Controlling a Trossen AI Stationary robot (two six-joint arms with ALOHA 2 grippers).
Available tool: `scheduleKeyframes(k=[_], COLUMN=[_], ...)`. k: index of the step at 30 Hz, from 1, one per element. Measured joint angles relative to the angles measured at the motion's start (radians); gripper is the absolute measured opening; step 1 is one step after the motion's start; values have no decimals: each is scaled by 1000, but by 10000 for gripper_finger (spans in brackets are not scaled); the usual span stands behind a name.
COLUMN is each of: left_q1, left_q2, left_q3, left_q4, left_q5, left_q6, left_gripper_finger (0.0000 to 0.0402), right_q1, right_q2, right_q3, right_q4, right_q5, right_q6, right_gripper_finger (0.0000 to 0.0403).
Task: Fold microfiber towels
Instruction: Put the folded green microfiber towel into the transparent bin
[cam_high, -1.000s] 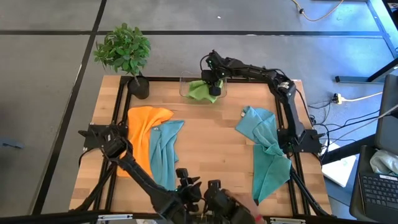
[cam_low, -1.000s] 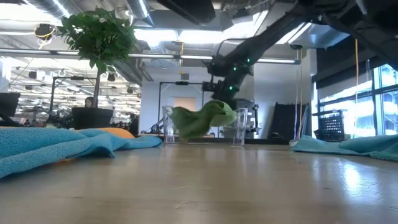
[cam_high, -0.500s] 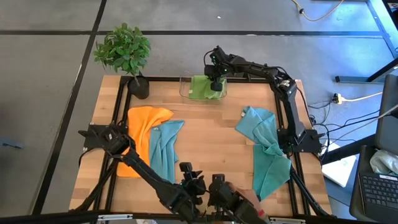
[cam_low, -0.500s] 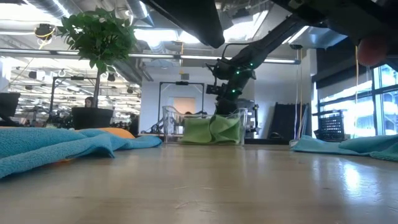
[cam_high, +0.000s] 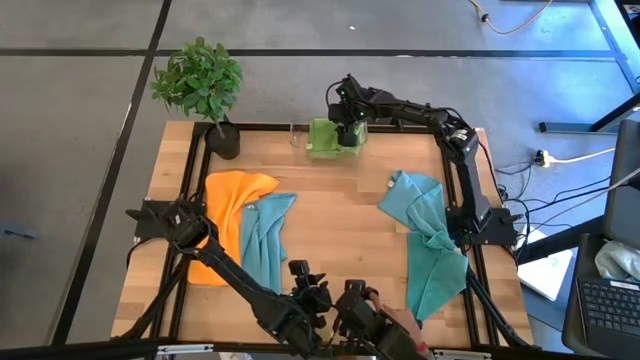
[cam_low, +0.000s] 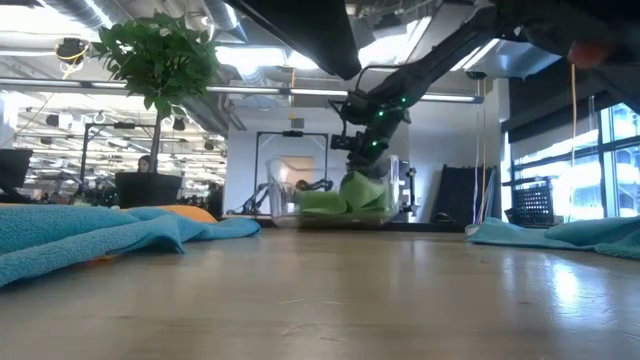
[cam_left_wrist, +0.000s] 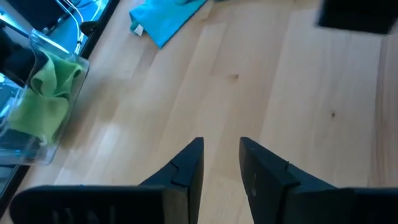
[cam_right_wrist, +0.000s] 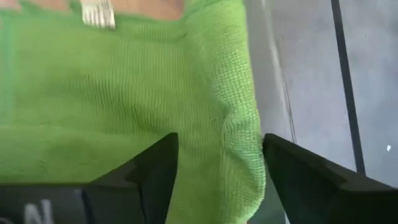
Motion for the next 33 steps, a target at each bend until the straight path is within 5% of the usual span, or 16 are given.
scheduleKeyframes(k=[24,33], left_q1=[-30,-9], left_q2=[-1,-1], left_q3=[0,0], left_q4=[7,0], left_q5=[-6,-35], left_q6=[-43,48], left_gripper_finger=[94,94], right_q1=[53,40], right_q2=[-136,-184], right_q3=[2,2], right_q4=[-131,-233], right_q5=[58,-98], right_q6=[47,-7], right_gripper_finger=[210,210])
